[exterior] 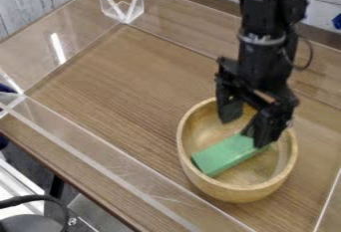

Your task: Put the green block in the brown bowl

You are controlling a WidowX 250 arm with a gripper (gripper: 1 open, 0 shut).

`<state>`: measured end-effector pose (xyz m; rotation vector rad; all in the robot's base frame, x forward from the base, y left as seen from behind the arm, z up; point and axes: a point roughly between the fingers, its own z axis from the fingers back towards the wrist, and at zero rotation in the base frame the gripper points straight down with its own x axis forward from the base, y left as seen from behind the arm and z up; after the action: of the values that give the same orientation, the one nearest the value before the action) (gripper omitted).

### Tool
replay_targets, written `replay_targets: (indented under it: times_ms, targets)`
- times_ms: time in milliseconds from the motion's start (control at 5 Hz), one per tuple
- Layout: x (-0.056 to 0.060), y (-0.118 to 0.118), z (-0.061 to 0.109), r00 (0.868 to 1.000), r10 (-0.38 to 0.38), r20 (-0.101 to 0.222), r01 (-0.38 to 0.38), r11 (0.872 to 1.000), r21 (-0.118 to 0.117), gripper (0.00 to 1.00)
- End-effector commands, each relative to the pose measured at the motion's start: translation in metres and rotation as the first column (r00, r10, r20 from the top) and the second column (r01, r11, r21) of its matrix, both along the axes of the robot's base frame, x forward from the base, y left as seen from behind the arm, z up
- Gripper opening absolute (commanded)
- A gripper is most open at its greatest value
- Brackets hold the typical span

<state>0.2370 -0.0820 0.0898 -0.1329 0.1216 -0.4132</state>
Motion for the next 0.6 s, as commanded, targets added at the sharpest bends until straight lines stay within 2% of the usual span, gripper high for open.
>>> replay_targets:
  times_ms: [0, 200, 400]
  targets:
    - [0.0116, -0.0011, 0.0436, 0.994, 0.009, 0.113, -0.01, 1.0, 0.006, 1.0]
    - [0.0117, 0.0032, 0.0501, 0.993, 0.019, 0.113, -0.02, 1.0, 0.014, 1.0]
    - [0.0117, 0.0047, 0.0469, 0.995, 0.019, 0.102, -0.021, 1.0, 0.016, 1.0]
